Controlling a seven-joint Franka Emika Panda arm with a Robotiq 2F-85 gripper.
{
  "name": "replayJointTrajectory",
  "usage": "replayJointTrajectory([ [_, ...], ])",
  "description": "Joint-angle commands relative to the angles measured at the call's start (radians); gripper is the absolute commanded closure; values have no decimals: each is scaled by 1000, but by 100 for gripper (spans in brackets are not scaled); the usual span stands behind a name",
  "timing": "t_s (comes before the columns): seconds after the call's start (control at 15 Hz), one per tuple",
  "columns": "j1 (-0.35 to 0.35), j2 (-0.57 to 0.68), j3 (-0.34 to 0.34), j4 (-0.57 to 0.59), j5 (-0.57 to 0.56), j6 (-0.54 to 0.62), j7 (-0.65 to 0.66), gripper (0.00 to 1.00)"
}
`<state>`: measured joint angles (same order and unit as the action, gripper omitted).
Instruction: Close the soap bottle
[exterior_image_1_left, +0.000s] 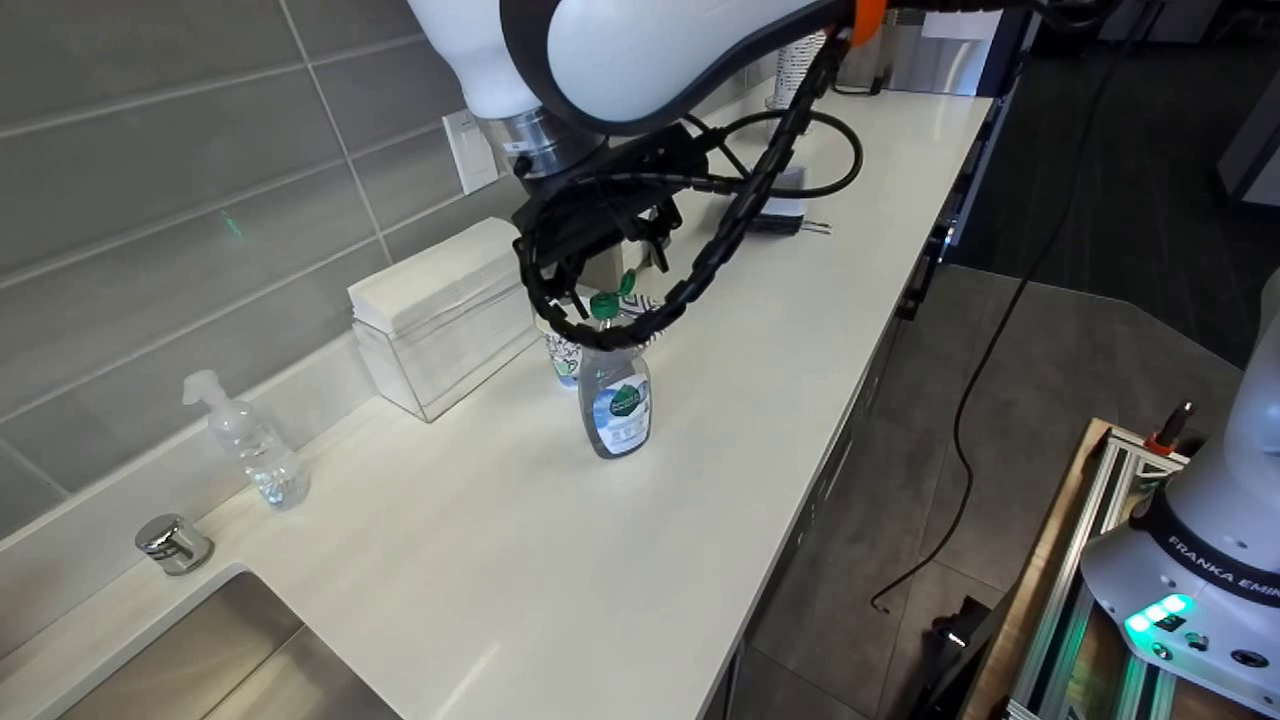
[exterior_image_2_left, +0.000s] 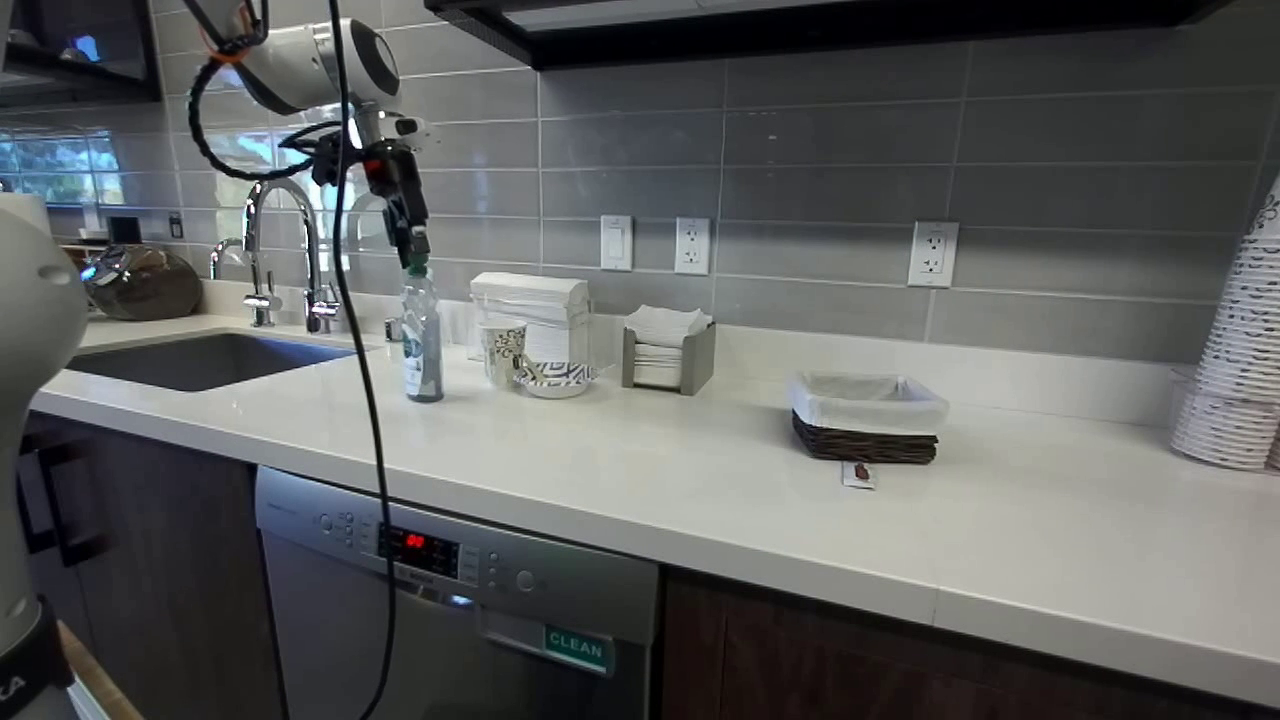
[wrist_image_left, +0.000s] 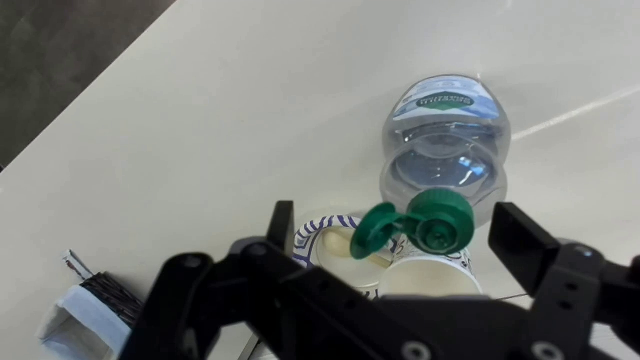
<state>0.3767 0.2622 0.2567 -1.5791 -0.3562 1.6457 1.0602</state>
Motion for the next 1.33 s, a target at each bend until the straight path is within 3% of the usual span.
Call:
replayJointTrajectory([
  [0.0,16,24,-17,28,11,-12,19,0],
  [0.33,15,29,-21,27,16,-4,19,3],
  [0.4,15,29,-21,27,18,-2,17,16],
  [0.8,21,24,-21,47,10,-10,14,41],
  [0.93,23,22,-21,58,9,-12,12,34],
  [1.27,24,23,-20,68,15,-12,4,37],
])
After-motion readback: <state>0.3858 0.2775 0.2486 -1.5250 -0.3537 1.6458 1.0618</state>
